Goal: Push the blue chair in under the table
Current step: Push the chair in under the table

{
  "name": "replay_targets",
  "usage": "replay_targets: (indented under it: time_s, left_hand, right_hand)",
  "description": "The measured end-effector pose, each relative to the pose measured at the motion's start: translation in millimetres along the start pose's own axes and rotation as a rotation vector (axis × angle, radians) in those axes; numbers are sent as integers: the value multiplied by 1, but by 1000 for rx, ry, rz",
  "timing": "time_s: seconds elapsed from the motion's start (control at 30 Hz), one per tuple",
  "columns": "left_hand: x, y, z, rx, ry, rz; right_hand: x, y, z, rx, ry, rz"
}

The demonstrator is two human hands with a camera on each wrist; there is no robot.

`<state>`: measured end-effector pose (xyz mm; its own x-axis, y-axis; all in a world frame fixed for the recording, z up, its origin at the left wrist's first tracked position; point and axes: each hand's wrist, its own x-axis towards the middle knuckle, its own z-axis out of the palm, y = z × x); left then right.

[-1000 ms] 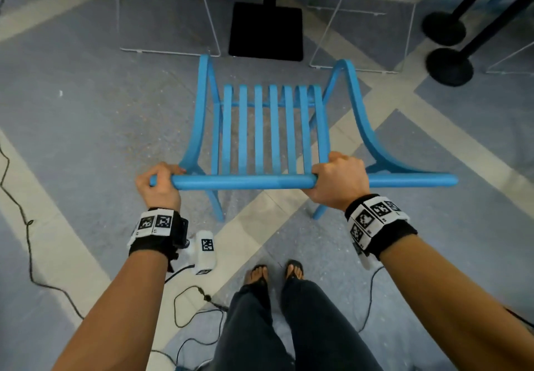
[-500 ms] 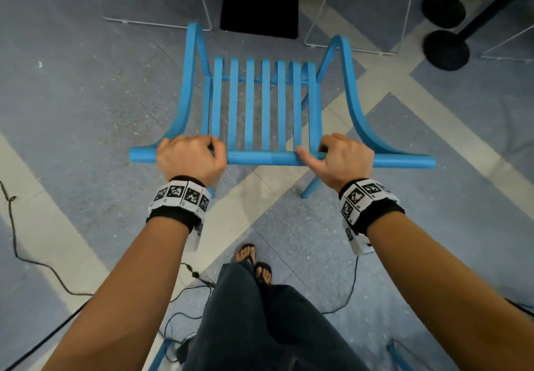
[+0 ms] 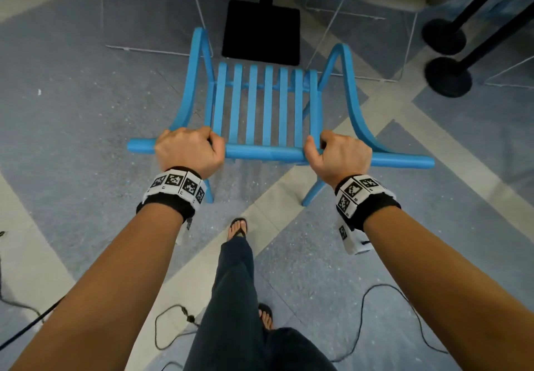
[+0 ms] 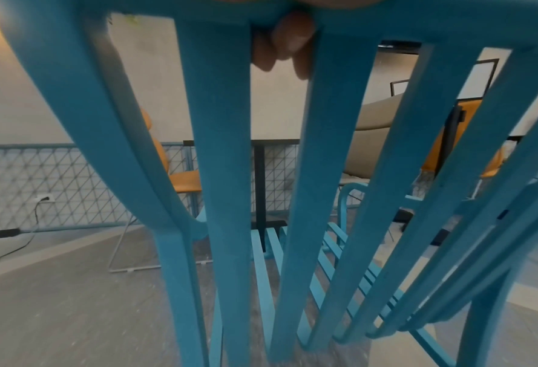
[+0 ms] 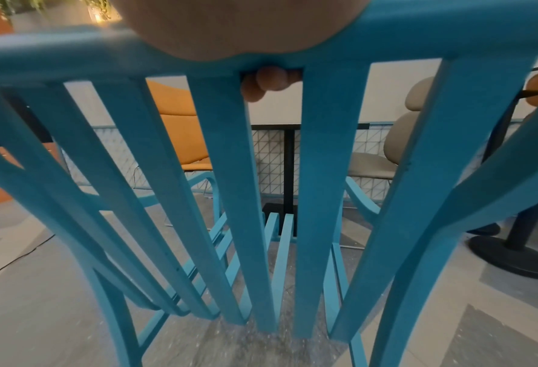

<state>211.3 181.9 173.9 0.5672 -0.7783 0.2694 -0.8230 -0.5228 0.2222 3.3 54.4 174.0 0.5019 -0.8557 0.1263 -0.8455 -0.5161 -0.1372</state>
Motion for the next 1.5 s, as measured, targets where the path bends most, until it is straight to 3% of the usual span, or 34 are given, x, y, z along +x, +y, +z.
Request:
replay_targets:
  time_s: [0.4, 0.73, 0.97, 1.27, 1.4, 1.5]
  left_hand:
    - [213, -12, 49, -10, -57, 9]
    - [327, -13, 79, 0, -80, 29]
    - [372, -7, 94, 23, -86, 21]
    - [374, -5, 95, 57, -74, 24]
    - [374, -8, 94, 69, -126, 27]
    - [375, -10, 91, 87, -203, 16]
  right_hand:
    - [211, -20, 27, 13, 41, 26]
    - [324, -22, 43, 20, 48, 42]
    - [369, -18, 48, 4, 80, 40]
    - [369, -5, 48, 94, 118, -52]
    - [364, 30, 46, 70, 174, 35]
    - [357, 50, 43, -7, 139, 112]
